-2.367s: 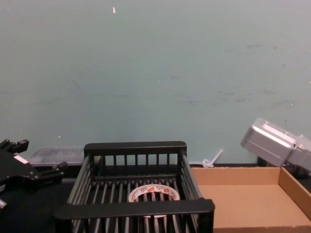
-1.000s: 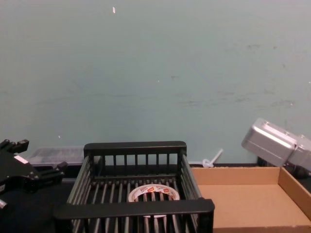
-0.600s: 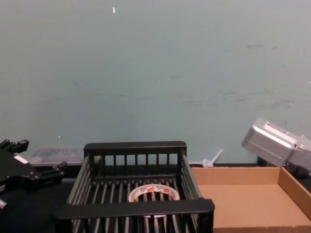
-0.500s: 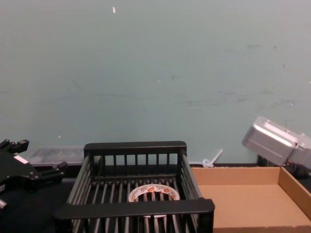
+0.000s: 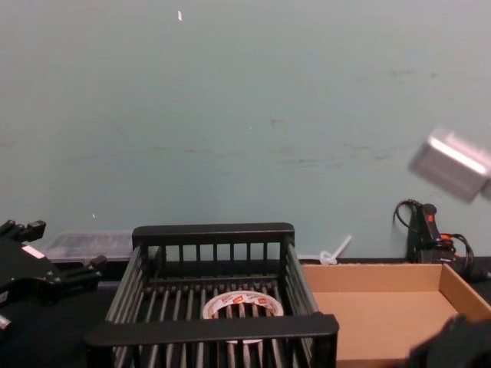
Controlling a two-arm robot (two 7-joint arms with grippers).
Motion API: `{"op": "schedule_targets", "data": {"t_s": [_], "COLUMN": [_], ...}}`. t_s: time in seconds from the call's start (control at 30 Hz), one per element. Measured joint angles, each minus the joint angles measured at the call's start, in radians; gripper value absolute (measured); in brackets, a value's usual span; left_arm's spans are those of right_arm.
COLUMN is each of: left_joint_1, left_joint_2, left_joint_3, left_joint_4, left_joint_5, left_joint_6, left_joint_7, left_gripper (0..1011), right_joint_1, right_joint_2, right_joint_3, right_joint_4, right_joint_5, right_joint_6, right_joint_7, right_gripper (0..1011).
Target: Pick up the white tape and place it into the black box , Pick up the silver tape and place it into the brown box.
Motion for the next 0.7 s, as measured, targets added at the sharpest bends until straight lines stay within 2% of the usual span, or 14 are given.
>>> {"op": "schedule_targets", "data": {"t_s": [0.27, 0.7], "left_joint_1": [0.0, 0.0], "left_joint_2": [0.0, 0.0], "left_joint_3": [0.0, 0.0], "left_joint_4": [0.0, 0.0], "left_joint_5": [0.0, 0.0], "left_joint_6": [0.0, 0.0], "left_joint_7": [0.0, 0.0], "left_gripper": [1001, 1002], "right_joint_1": [0.021, 0.095], "right_joint_2": [-0.02, -0.108], "right_joint_3": [0.051, 0.1], "right_joint_4": [0.025, 0.19], "right_joint_5": [0.004, -0.039], "right_joint_6": [-0.005, 0.021], "right_joint_7": [-0.044, -0.11], "right_gripper": [159, 159]}}
